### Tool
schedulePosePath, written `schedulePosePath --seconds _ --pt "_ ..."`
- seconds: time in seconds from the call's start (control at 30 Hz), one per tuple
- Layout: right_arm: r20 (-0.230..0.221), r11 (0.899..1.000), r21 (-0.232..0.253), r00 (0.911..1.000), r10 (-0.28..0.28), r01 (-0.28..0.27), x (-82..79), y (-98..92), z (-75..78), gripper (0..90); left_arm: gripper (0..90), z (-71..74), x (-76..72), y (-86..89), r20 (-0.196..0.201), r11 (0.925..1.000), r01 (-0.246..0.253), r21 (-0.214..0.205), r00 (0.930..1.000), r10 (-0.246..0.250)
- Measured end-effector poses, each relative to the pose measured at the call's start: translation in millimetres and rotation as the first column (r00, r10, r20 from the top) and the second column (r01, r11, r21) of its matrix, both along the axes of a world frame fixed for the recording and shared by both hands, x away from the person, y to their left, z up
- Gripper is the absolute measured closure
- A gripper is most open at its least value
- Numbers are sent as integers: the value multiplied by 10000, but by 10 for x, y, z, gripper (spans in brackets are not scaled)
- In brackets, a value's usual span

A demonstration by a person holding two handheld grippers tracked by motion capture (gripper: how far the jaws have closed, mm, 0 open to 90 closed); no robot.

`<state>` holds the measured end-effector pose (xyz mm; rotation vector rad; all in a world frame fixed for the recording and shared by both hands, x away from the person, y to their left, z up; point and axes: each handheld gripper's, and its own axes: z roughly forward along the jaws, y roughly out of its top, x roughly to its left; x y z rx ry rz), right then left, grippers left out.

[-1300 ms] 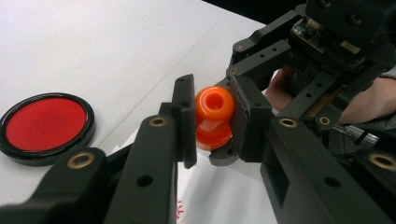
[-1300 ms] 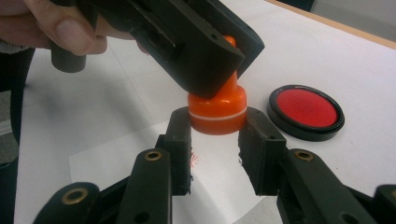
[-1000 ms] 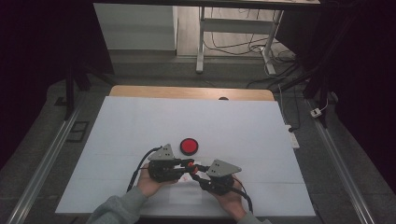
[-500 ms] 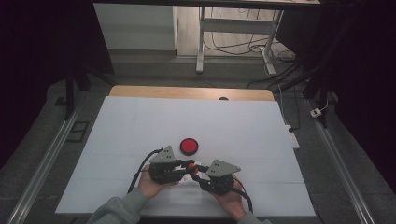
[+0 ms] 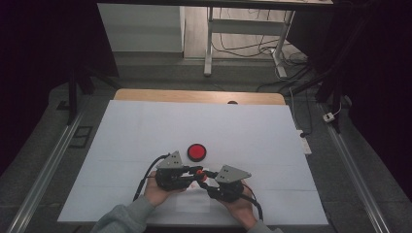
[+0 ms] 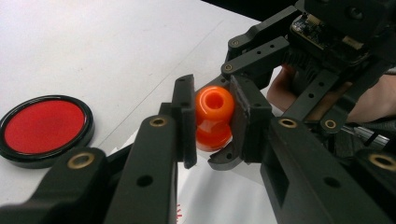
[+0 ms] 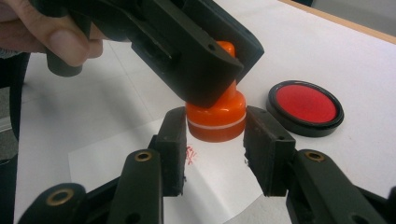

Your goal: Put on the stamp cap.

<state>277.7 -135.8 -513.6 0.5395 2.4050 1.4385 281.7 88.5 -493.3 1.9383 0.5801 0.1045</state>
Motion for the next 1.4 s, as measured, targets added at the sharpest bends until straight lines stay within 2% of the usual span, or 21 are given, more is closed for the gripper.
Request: schedulePosePath --seconds 0.27,0.6,0.83,0.93,1.17,1.33,1.4 --pt "39 10000 -23 10000 -55 55 10 -28 11 526 722 33 18 64 37 9998 -194 -101 9998 195" --pt "12 9984 -272 9988 -489 489 49 -250 27 466 722 63 44 158 21 9993 -366 -36 9993 366" --pt "-15 9954 -153 9955 -949 949 75 -478 70 451 721 86 54 188 -8 9992 -407 -39 9992 407" --pt "106 9932 -289 9936 -1128 1131 75 -582 81 447 722 100 54 203 3 9991 -420 -63 9991 420" --pt "19 9877 -447 9887 -1497 1496 81 -849 84 434 721 134 59 250 -11 9989 -471 -60 9989 471" --pt "69 9791 -635 9812 -1930 1931 66 -1051 84 432 721 160 61 293 22 9983 -588 14 9983 588" --pt "72 9774 -561 9790 -2039 2040 58 -1139 81 432 721 172 65 313 39 9979 -655 15 9978 655"
